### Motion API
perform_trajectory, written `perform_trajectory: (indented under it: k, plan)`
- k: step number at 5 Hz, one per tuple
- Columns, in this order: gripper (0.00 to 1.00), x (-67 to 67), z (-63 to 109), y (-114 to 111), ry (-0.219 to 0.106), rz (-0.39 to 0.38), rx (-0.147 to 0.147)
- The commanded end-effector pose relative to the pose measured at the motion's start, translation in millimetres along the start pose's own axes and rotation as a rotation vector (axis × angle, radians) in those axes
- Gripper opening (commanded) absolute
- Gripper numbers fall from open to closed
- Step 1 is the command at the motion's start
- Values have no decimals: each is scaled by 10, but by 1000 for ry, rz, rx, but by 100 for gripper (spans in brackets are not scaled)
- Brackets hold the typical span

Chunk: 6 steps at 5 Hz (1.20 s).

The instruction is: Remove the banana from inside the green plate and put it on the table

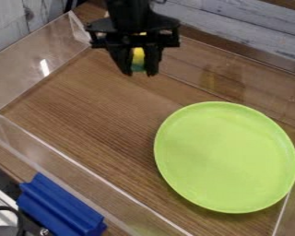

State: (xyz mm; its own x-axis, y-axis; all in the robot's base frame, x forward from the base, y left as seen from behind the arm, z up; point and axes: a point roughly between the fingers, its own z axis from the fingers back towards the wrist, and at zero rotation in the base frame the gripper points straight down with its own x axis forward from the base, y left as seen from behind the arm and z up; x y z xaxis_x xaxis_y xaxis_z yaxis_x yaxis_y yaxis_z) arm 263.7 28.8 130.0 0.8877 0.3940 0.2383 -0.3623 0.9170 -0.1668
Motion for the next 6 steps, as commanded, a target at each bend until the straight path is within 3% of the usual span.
perform_trajectory:
  k: [1,3,6]
  plan:
    - [0,115,-71,-15,-52,-27,0]
    - [0,286,-283,47,-88,-51,16]
    - [0,400,-477,174,-141,-83,25]
